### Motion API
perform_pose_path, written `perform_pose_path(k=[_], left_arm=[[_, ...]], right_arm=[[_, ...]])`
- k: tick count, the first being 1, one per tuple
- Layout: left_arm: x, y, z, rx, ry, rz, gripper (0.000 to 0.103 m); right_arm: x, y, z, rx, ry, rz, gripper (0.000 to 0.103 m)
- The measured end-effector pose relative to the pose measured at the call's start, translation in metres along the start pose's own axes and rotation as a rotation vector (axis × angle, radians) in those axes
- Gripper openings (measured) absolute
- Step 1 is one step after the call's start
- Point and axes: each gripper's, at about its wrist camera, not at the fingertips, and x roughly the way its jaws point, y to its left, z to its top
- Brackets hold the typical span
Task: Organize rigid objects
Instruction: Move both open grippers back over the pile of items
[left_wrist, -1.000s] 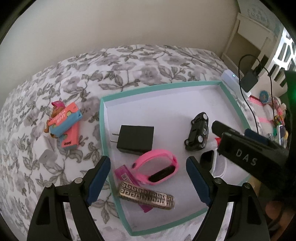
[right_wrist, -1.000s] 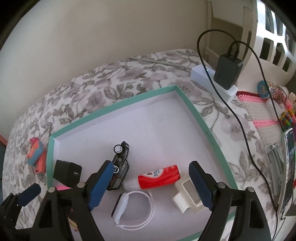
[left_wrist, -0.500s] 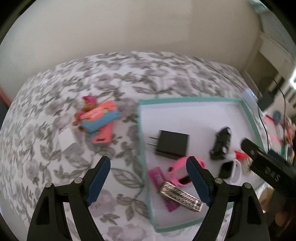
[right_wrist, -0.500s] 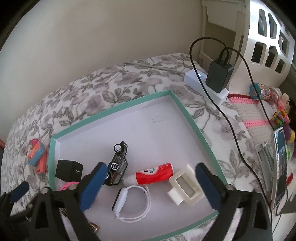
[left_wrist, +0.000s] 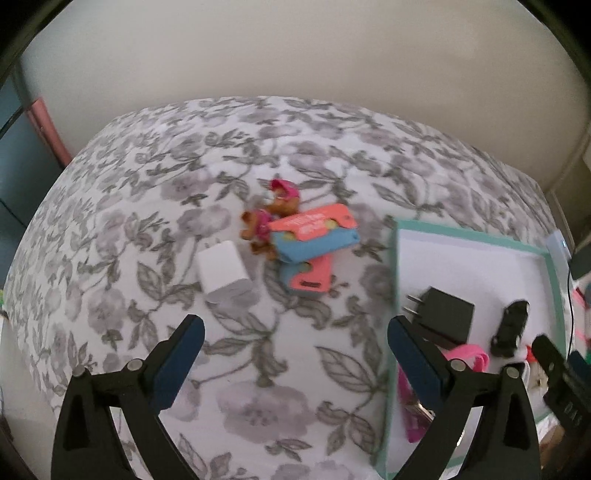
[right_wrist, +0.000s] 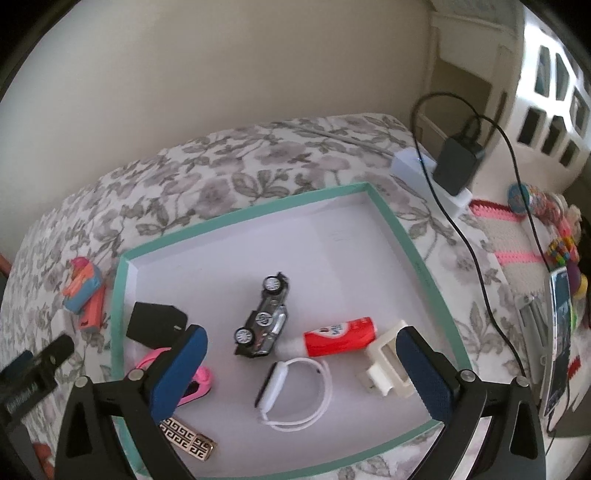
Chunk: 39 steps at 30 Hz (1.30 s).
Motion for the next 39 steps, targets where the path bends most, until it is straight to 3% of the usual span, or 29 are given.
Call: perform_pose_path(k=[16, 25, 39], left_arm=[[0.006, 0.077, 0.021, -0.171, -0.033, 0.057, 0.100], [0.015, 0.125, 0.029, -0.293, -0.030, 0.024, 0.100], [0.059, 0.124, 0.036, -0.291, 0.084, -0.037, 0.100]], right_arm=[[-0.014, 0.062, -0.003, -0.071, -0.044, 0.136, 0.103], [-0.013, 0.112, -0.006, -0.168, -0.074, 0.202, 0.103], [0.012, 0.171, -0.005, -0.336, -0.063, 0.218, 0.103]])
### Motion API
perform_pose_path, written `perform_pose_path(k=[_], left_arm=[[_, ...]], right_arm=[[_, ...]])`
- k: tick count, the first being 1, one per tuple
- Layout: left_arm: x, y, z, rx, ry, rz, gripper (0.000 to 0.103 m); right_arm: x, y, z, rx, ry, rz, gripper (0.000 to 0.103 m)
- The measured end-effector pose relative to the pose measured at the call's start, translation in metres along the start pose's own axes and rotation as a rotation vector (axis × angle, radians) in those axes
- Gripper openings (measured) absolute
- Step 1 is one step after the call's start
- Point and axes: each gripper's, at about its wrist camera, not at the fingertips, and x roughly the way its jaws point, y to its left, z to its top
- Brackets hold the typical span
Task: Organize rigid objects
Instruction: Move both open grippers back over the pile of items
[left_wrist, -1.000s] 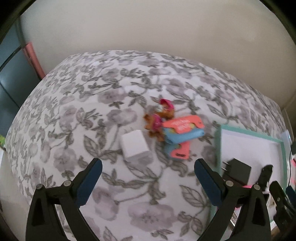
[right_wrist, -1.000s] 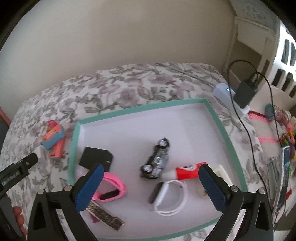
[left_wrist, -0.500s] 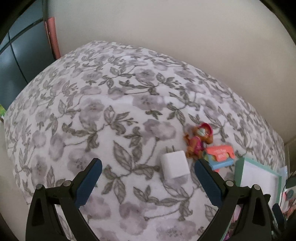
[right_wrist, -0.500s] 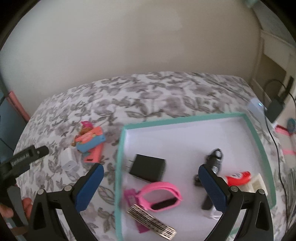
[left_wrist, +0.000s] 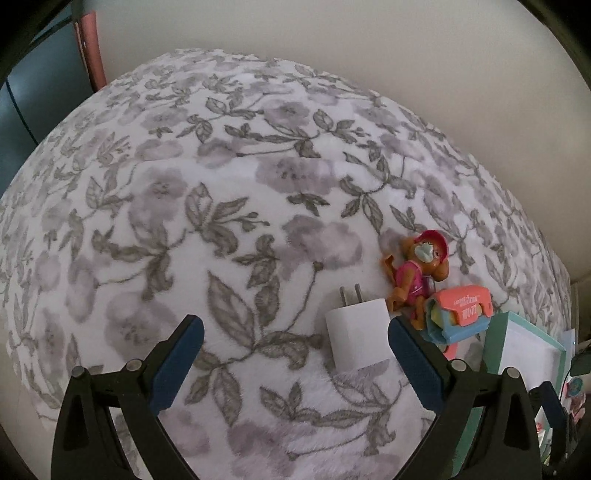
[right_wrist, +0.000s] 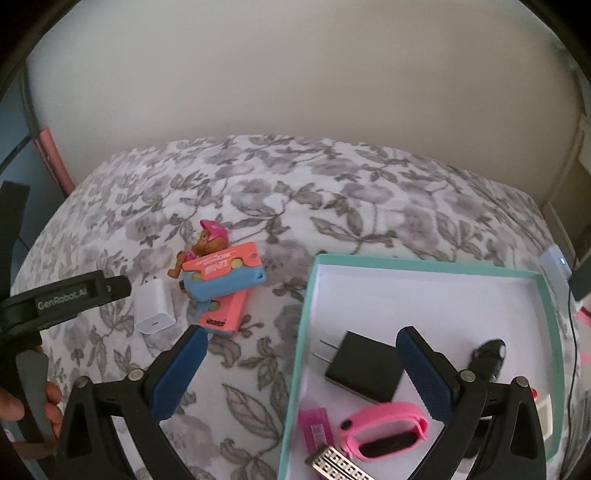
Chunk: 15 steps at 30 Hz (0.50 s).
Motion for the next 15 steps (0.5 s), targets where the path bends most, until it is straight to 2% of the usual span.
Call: perform_pose_path(k=[6, 9, 15], left_arm=[[0.011, -0.001, 0.001, -0.018, 0.031, -0.022, 0.100], [0.017, -0.003, 0.001, -0.034, 0.055, -0.068, 0.100], [0.023, -0.010, 0.000, -0.024, 0.075, -0.103, 0.098]], right_arm=[[0.016, 0.010, 0.006, -0.040, 0.011, 0.005, 0.103], [0.024, 0.013, 0.011, -0.050, 0.016, 0.015, 0.103], [0.039, 0.025, 0.020, -0.075, 0.017, 0.057, 0.103]])
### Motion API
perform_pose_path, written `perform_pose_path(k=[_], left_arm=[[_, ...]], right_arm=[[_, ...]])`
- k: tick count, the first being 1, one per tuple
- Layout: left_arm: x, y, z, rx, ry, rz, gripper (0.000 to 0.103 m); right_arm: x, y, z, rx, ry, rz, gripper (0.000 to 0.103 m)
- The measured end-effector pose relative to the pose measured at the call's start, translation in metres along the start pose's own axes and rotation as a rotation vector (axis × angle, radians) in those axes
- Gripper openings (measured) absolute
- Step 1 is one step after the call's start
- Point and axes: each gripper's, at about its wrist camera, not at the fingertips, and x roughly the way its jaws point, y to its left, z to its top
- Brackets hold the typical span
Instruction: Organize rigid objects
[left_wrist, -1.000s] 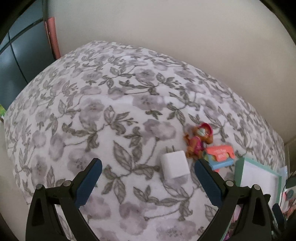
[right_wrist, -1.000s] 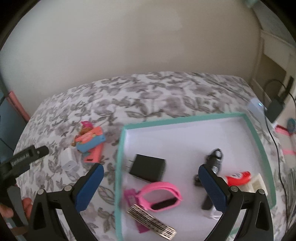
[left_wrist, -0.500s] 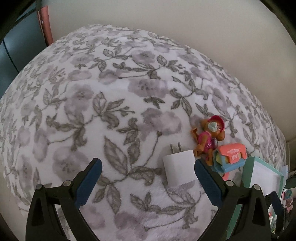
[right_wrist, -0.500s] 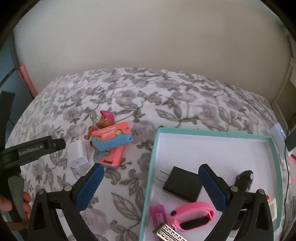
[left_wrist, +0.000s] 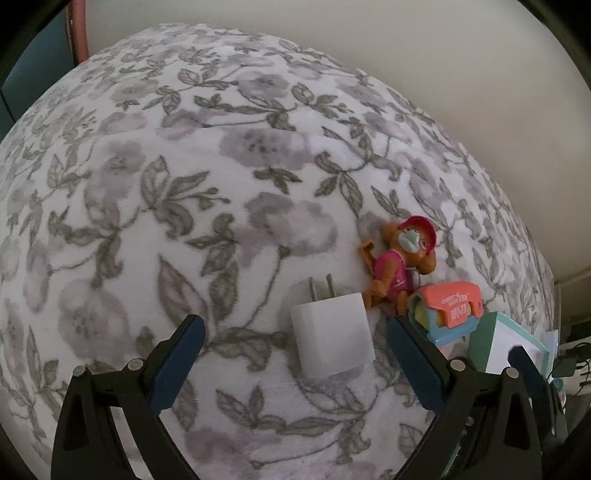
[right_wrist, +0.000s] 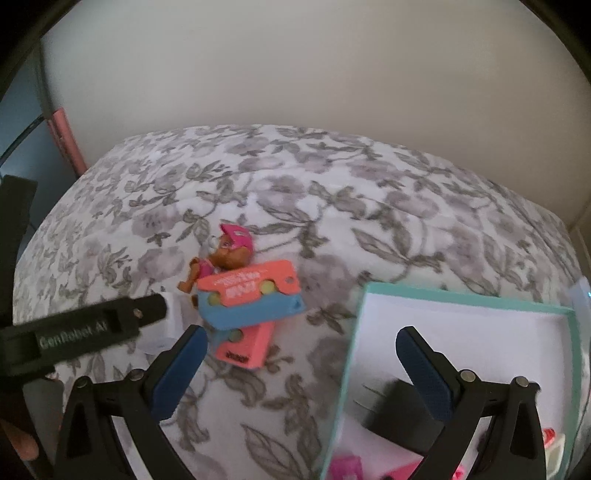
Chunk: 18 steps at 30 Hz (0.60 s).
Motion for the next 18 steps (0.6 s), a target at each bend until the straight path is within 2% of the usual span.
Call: perform_pose_path(k=[3, 5, 7, 13, 18], left_arm=[[0.003, -0.002, 0.000, -0.003, 0.015, -0.020, 0.090], [0.005, -0.004, -0.001, 0.006, 0.020, -0.013, 0.088], [0.009, -0.005, -0.001, 0.010, 0.028, 0.000, 0.082], [0.014, -0.004, 0.003, 0.012, 0.023, 0.022, 0.080], [0.015, 0.014, 0.008, -0.019, 0.023, 0.065, 0.079]], right_arm=[[0.007, 0.008, 0.003, -0.032, 0.000, 0.007, 0.103], [0.011, 0.014, 0.004, -0.053, 0.000, 0.020, 0.103], [0.015, 0.018, 0.004, -0.080, 0.001, 0.017, 0.103], [0.023, 0.021, 0.003, -0.109, 0.003, 0.016, 0.103], [0.027, 0.023, 0.006, -0.108, 0.000, 0.038, 0.103]])
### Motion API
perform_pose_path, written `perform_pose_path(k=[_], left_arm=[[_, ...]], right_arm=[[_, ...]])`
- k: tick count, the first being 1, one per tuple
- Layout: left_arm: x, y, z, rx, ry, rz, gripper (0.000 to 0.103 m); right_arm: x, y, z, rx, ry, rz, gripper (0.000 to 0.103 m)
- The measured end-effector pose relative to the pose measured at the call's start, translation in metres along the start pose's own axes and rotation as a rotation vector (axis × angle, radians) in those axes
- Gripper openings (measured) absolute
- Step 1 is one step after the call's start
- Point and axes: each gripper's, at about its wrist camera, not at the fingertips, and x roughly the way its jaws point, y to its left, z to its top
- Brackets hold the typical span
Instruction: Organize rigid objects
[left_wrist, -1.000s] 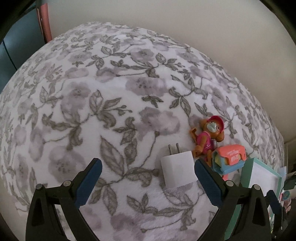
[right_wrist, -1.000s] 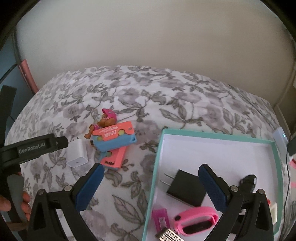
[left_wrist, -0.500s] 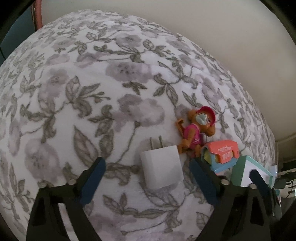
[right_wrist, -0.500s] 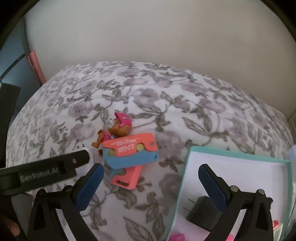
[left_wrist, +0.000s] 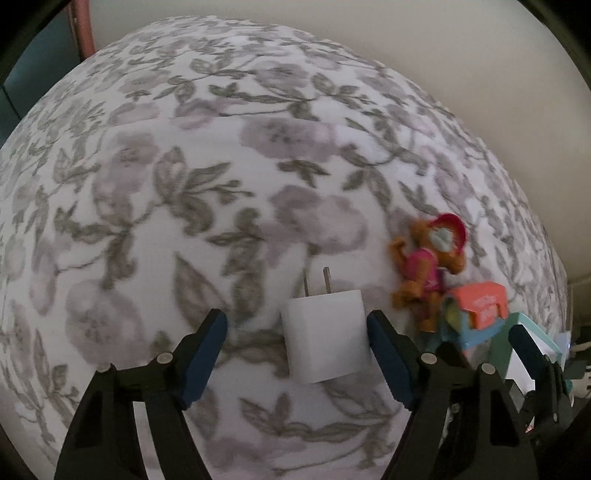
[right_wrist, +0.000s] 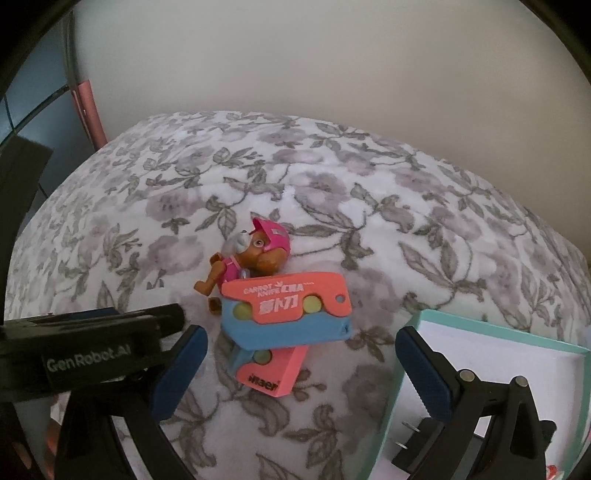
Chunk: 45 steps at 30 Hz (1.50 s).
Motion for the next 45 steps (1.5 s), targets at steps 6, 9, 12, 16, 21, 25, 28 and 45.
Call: perform_pose_path(k=[6, 9, 12, 16, 21, 25, 28, 45], left_arm=[[0.001, 0.009, 0.003, -0.016, -0.004, 0.033, 0.079], [0.003, 0.007, 0.003, -0.011, -0.005, 0.041, 0.079], [0.003, 0.007, 0.004, -0.008, -0.008, 0.047, 0.079], [0.002, 0.009, 0.003, -0.017, -0.012, 0.041, 0.078], [0.001, 0.009, 0.000, -0.008, -0.016, 0.049, 0.078], [0.002, 0.007, 0.000, 0.000, -0.020, 0.060, 0.077], [0.002, 0.003, -0.001, 0.019, -0.023, 0.080, 0.066], [-0.009, 0.012, -0.006, 0.002, -0.018, 0.040, 0.044]], right_arm=[[0.006, 0.002, 0.002, 0.001, 0.002, 0.010, 0.103], [0.009, 0.000, 0.005, 0.015, 0.004, 0.013, 0.103], [0.012, 0.001, 0.007, 0.007, 0.015, 0.003, 0.103], [0.017, 0.003, 0.008, 0.001, 0.030, 0.017, 0.098], [0.020, 0.009, 0.009, -0.022, 0.041, 0.018, 0.074], [0.019, 0.008, 0.008, -0.023, 0.040, 0.022, 0.074], [0.018, 0.007, 0.006, -0.018, 0.042, 0.030, 0.074], [-0.010, -0.013, 0.003, 0.058, 0.018, 0.048, 0.073]])
